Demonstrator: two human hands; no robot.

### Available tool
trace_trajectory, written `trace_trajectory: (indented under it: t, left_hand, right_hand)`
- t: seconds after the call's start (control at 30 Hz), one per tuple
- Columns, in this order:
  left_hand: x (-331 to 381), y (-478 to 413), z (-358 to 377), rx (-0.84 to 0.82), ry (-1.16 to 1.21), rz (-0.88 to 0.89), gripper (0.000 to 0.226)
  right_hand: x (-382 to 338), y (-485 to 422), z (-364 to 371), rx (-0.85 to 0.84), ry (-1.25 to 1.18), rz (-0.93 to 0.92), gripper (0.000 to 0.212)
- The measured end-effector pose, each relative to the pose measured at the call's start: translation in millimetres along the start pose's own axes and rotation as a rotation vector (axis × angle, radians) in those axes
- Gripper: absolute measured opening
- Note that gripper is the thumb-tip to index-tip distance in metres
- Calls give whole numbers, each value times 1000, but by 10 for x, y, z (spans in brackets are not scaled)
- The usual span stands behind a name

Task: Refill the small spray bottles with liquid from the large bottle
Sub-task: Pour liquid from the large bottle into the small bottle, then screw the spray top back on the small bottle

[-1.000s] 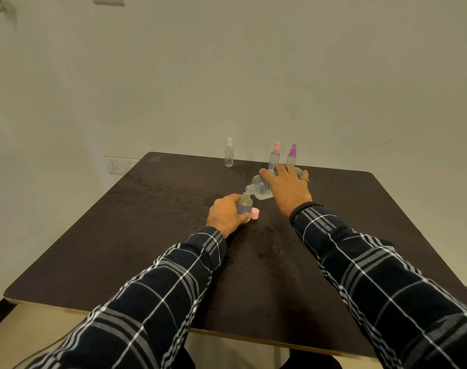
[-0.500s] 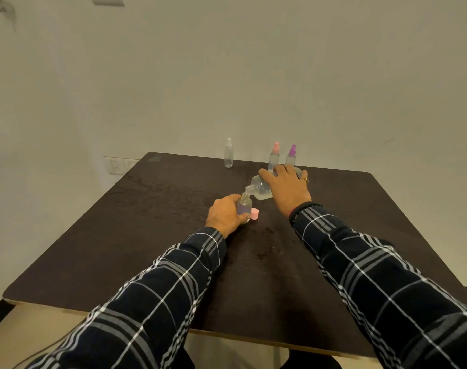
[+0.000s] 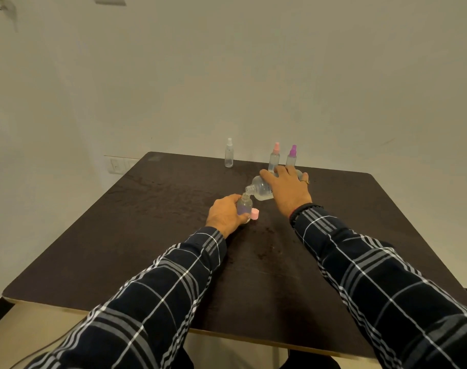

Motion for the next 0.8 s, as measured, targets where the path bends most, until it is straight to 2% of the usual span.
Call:
trace_trajectory:
  t: [0.37,0.43,0.53,0.67,0.8]
  left_hand:
    - [1,14,-11,16,-2,14,57]
    - [-4,8,-15,16,-2,14,56]
    - [-7,10,-31,23,0,23,55]
    - [-7,6,-26,29,1,26,56]
    - [-18,-6,-13,17,2,17,60]
  right_hand:
    - [73,72,77,29,-159,65,58]
    - [124,81,114,53,-271,110,64]
    - [225,102,205,124,-573,194,74]
    - [363,215,255,205,-867,296,69]
    - [495,325,383,243,-1034,387,71]
Point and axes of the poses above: each hand's wrist, its own y-axis away from the middle knuckle, its own z-axis out of the palm, x = y × z, the point moved 10 cm from there along -y, towards the middle knuckle, and after that the axes turned 8 degrees about -z, right-handed, at the moved point
